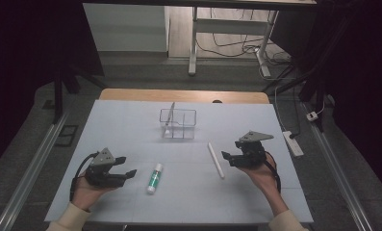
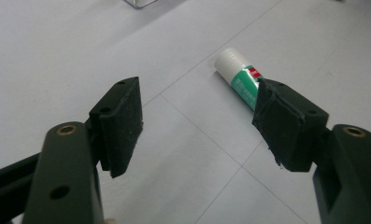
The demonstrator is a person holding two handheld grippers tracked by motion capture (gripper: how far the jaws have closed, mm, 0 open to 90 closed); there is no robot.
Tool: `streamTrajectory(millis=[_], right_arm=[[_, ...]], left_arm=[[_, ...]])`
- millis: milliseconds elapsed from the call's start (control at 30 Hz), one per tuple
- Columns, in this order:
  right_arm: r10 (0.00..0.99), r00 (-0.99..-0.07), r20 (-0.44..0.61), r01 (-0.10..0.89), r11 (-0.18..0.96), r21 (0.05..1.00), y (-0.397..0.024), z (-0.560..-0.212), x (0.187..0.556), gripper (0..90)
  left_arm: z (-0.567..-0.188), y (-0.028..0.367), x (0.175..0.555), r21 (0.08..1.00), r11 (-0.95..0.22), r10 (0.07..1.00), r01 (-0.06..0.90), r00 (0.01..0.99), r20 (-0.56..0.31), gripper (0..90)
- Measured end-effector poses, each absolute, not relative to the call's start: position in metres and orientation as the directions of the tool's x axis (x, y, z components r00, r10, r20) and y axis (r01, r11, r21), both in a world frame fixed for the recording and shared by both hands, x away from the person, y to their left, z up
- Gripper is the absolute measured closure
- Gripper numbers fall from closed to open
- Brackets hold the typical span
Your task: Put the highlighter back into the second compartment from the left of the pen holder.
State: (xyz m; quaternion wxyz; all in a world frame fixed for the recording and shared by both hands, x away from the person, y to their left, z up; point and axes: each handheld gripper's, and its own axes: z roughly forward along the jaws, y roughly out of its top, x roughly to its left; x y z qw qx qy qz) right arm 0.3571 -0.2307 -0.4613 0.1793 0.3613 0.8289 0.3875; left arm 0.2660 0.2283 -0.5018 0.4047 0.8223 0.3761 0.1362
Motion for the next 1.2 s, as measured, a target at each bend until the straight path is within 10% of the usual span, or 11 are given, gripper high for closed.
streamTrajectory(millis=[1200], right_arm=[[0.724, -0.69, -0.006, 0.538, 0.518, 0.665, -0.187, -0.475, 0.39, 30.0]], left_arm=[[-0.506, 0.225, 0.268, 0.755, -0.405, 0.724, 0.515, 0.685, -0.079, 32.3]])
